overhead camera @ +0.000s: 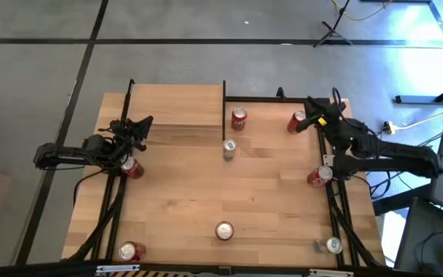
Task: Place canned beverage on shelf
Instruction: Put the top red black soda can on the shelf
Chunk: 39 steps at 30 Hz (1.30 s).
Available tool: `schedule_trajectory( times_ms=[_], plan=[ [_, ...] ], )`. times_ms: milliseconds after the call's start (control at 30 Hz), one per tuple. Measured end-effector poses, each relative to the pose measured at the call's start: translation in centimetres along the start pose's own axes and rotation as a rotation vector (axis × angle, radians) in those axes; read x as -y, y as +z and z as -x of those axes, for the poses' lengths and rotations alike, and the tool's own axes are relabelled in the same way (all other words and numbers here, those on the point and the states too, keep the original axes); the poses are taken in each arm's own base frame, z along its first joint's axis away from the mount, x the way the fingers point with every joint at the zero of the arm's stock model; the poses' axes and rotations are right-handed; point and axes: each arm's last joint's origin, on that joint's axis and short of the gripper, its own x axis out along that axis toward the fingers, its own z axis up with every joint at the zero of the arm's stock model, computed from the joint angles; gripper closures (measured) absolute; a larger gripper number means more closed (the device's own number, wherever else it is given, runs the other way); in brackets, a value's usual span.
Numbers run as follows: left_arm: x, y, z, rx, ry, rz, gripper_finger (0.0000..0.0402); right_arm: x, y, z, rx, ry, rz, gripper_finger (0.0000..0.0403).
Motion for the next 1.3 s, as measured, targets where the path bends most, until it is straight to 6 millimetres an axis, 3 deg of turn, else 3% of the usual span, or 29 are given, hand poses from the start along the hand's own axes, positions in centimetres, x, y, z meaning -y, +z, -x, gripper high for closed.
schedule_trajectory(
  times_ms=[367,667,867,1000,1300],
  plan=[
    [-0.1,0.0,0.0,0.004,0.018,-0.001,0.0378,2.5,3.4,-3.7,-0.408,-0.091,0.152,0.0327],
    [-0.1,0.0,0.0,0.004,0.018,-0.001,0.0378,4.7,5.7,-7.1,-0.718,-0.173,0.125,0.0327],
    [-0.1,0.0,0.0,0.004,0.018,-0.001,0.0378,6.1,5.9,-9.1,-0.909,-0.167,0.059,0.0320],
    [-0.1,0.0,0.0,0.004,0.018,0.000,0.0378,6.6,5.6,-10.4,-1.014,-0.155,0.022,0.0281],
    [-0.1,-0.1,0.0,-0.001,0.019,-0.005,0.0378,6.4,3.6,-12.7,-1.209,-0.159,-0.027,0.0130]
  ],
)
